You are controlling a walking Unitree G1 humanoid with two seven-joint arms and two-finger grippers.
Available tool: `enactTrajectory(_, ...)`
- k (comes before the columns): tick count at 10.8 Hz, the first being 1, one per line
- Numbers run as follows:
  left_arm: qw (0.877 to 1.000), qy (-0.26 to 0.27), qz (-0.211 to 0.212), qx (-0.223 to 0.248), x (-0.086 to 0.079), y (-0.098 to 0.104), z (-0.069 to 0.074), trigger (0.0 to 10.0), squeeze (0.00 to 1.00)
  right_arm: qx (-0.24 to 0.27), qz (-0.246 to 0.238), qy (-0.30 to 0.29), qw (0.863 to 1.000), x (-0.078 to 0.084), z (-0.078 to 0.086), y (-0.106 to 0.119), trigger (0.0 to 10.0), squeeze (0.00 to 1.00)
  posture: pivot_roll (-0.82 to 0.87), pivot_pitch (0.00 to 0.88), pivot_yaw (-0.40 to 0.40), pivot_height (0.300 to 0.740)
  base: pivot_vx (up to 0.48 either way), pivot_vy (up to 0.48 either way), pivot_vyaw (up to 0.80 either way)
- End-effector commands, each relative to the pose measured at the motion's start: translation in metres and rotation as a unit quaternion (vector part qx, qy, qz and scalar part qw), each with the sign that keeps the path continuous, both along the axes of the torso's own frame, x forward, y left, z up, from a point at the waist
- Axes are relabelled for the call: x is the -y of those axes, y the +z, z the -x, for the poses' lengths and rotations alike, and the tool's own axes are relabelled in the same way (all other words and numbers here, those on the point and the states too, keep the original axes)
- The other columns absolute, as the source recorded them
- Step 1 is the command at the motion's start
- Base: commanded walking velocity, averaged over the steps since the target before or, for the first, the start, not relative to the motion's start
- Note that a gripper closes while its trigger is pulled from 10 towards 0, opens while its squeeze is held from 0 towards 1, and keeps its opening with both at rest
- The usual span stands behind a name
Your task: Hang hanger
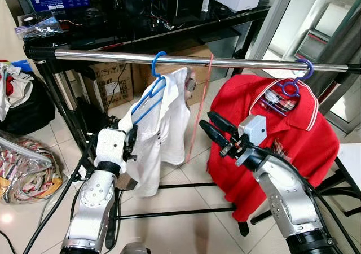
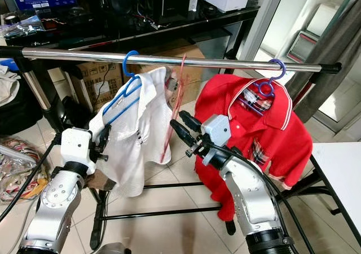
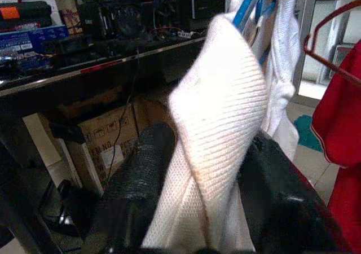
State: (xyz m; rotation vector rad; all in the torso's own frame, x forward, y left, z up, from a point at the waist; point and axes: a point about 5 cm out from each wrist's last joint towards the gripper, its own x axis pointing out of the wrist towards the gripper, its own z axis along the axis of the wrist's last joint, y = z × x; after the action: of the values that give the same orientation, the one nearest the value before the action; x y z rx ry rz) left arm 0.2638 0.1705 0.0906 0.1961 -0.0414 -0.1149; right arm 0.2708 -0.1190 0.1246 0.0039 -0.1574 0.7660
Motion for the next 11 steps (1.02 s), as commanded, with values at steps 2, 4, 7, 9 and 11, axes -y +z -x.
enactTrajectory(2, 1.0, -0.013, -0.005, 0.007, 0.0042, 0.0026, -0.0026, 0.0, 0.0, 0.007, 0.004, -0.01, 1.0, 0.0015, -0.0038, 0.0024, 10.0, 0.0, 0.25, 0.0, -0.071, 0.74, 0.0, 0.0, 0.0)
enactTrajectory(4, 1.0, -0.014, 0.008, 0.003, 0.0042, 0.0018, -0.0029, 0.0, 0.0, 0.007, 0.001, -0.029, 1.0, 0.0047, -0.0079, 0.0034, 10.0, 0.0, 0.25, 0.0, -0.07, 0.74, 0.0, 0.0, 0.0)
enactTrajectory(7, 1.0, -0.024, 0.011, 0.014, 0.0072, 0.0062, -0.0048, 0.0, 0.0, 0.009, 0.003, -0.033, 0.999, 0.0047, -0.0101, 0.0038, 10.0, 0.0, 0.25, 0.0, -0.071, 0.74, 0.0, 0.0, 0.0)
enactTrajectory(9, 1.0, -0.024, 0.012, 0.015, 0.0074, 0.0062, -0.0046, 0.0, 0.0, 0.011, 0.005, -0.037, 0.999, 0.0047, -0.0105, 0.0039, 10.0, 0.0, 0.25, 0.0, -0.071, 0.74, 0.0, 0.0, 0.0)
enactTrajectory(11, 1.0, -0.023, 0.015, 0.015, 0.0076, 0.0058, -0.0042, 0.0, 0.0, 0.011, 0.009, -0.044, 0.999, 0.0062, -0.012, 0.004, 10.0, 0.0, 0.25, 0.0, -0.073, 0.74, 0.0, 0.0, 0.0)
